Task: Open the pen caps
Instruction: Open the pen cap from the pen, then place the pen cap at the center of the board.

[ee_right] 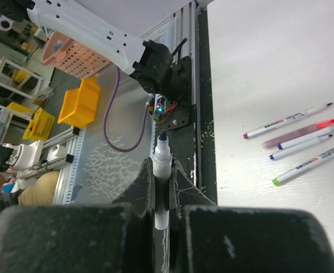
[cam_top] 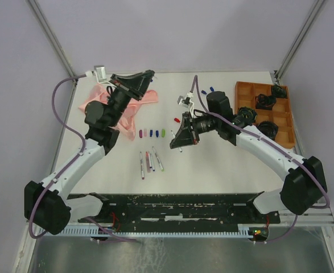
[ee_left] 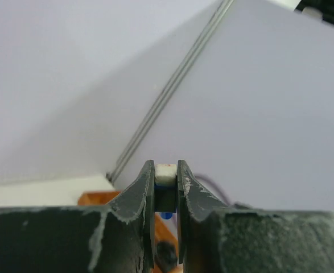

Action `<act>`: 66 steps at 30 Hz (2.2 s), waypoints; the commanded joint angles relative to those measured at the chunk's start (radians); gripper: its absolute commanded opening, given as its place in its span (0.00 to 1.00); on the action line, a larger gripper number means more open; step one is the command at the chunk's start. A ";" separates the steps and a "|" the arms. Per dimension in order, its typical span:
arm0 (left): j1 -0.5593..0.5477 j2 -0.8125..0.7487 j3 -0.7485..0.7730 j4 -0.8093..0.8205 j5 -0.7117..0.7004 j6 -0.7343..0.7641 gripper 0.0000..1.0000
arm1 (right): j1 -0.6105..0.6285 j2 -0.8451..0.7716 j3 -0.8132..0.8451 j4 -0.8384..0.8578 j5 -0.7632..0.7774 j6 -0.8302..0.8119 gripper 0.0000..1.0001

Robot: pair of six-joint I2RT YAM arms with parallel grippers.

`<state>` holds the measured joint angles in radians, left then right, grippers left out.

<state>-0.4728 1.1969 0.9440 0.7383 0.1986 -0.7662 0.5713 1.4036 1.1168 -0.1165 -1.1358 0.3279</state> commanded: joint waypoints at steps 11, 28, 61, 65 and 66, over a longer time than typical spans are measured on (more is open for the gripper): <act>0.027 -0.112 -0.195 0.023 -0.079 0.015 0.03 | -0.022 -0.053 0.087 -0.349 0.114 -0.362 0.00; -0.169 0.238 -0.101 -0.659 -0.498 0.004 0.03 | -0.092 -0.059 0.125 -0.471 0.355 -0.518 0.01; -0.279 0.903 0.622 -1.223 -0.727 0.200 0.09 | -0.151 -0.071 0.132 -0.480 0.349 -0.510 0.01; -0.277 0.924 0.638 -1.230 -0.726 0.200 0.13 | -0.155 -0.073 0.132 -0.481 0.346 -0.510 0.01; -0.277 0.928 0.640 -1.229 -0.723 0.200 0.14 | -0.156 -0.073 0.133 -0.481 0.345 -0.509 0.01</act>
<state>-0.7483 2.1117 1.5345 -0.4866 -0.4953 -0.6086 0.4225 1.3453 1.2045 -0.6083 -0.7738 -0.1806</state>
